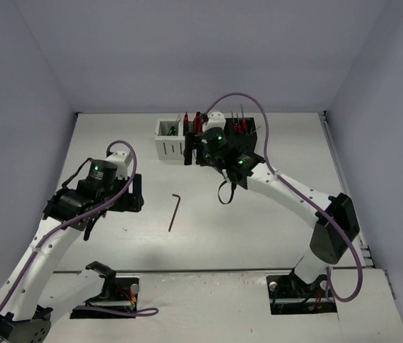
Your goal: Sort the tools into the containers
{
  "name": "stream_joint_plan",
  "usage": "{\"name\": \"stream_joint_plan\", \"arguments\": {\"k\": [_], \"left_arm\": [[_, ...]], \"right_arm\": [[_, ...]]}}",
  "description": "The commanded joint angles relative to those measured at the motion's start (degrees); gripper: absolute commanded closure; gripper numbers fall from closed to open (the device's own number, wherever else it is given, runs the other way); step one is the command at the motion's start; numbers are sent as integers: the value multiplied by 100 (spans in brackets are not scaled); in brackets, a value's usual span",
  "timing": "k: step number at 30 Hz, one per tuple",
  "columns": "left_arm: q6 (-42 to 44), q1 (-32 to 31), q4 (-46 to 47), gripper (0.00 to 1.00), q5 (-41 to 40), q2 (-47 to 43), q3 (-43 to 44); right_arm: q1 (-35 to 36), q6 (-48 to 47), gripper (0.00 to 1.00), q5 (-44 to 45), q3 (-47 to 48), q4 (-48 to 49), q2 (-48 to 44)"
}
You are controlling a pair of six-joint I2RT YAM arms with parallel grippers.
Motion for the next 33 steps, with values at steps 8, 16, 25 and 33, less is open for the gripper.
{"name": "stream_joint_plan", "arguments": {"k": [8,16,25,33], "left_arm": [[194,24,-356,32,-446,-214,369],[72,15,-380,32,-147,-375,283],[-18,-61,-380,32,106,-532,230],[-73,-137,-372,32,173,-615,189]], "right_arm": [[1285,2815,41,210,23,-1346,1477],[1408,3223,63,686,515,-1506,2398],[1410,3476,62,1057,842,-1631,2681],[1426,3547,62,1290,1125,-1854,3057]]}}
